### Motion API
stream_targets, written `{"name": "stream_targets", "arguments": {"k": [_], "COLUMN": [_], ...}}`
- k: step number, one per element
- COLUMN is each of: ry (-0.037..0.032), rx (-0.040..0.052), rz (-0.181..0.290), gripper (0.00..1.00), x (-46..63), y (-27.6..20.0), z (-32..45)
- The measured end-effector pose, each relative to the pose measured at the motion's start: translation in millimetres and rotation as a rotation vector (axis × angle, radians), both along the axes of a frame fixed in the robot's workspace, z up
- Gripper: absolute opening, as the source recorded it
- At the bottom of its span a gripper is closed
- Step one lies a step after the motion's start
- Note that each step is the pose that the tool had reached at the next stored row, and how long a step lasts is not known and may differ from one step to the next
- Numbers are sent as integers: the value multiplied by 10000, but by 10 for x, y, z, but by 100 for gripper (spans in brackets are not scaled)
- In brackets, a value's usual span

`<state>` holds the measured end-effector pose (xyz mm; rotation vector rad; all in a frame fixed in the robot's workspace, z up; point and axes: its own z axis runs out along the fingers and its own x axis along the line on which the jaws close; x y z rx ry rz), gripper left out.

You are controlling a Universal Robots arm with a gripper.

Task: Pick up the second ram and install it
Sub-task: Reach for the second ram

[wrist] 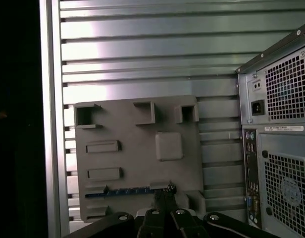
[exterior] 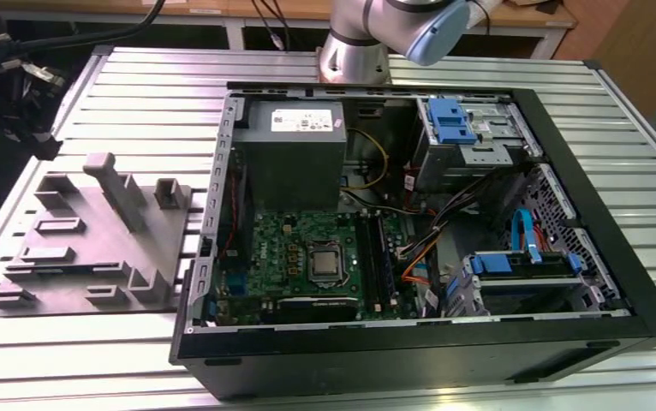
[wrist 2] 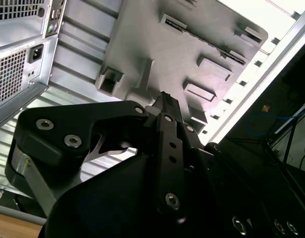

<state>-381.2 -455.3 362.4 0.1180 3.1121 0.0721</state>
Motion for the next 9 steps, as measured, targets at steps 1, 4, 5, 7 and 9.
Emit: {"name": "stream_targets", "arguments": {"k": [1, 4, 5, 7, 9], "ry": [-1, 0, 0, 2, 4], "rx": [0, 0, 0, 0, 0], "rz": [0, 0, 0, 0, 1], "gripper": [10, 10, 10, 10, 10], "x": [-13, -49, -61, -85, -107], "y": [-6, -21, -25, -34, -43], "z": [-18, -69, -87, -122, -159]}}
